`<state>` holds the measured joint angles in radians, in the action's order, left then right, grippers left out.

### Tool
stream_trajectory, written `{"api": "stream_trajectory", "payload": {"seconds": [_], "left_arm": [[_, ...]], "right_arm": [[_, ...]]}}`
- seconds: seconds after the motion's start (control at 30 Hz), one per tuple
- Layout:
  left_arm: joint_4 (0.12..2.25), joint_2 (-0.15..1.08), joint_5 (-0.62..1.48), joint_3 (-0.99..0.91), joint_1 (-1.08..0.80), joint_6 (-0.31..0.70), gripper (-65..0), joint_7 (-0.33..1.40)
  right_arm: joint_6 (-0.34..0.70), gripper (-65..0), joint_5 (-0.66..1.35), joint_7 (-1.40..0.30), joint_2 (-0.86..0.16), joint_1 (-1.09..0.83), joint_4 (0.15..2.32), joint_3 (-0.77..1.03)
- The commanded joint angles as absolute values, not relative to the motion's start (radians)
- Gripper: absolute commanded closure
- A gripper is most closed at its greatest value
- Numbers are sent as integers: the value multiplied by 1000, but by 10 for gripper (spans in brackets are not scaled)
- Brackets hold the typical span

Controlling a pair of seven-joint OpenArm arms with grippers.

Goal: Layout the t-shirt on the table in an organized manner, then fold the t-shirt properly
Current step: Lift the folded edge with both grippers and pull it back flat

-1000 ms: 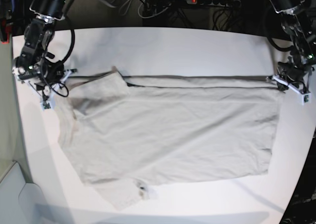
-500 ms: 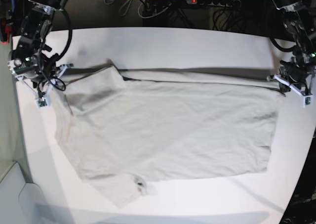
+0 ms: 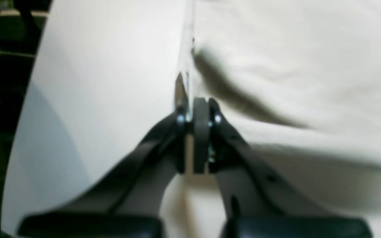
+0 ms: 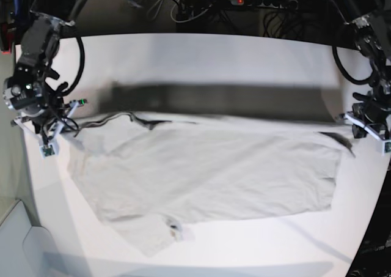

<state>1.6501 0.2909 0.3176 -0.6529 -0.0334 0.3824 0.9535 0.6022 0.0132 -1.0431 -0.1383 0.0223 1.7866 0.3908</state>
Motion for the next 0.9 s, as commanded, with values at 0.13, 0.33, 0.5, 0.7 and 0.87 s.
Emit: {"api": "stream_trajectory", "payload": {"seconds": [0.13,0.33,0.5,0.7,0.87], "left_arm": [[1567,309,314,-659,41,377,-1,943],[1475,309,312,-657,90,377,-1,944],[1448,321,318,-657,87,377,-1,943],[1461,325,320,-661,68,377,-1,943],[1538,312,321,-717,12,378,-1,943]], "right_arm": [[607,0,2,-1032,-166,110,1747,354],[607,0,1,-1032,-193,154,1693,308],[607,0,1,-1032,-193,134,1693,312],[607,0,1,-1032,-191,93,1701,314],[607,0,1,-1029,-193,76,1724,315]]}}
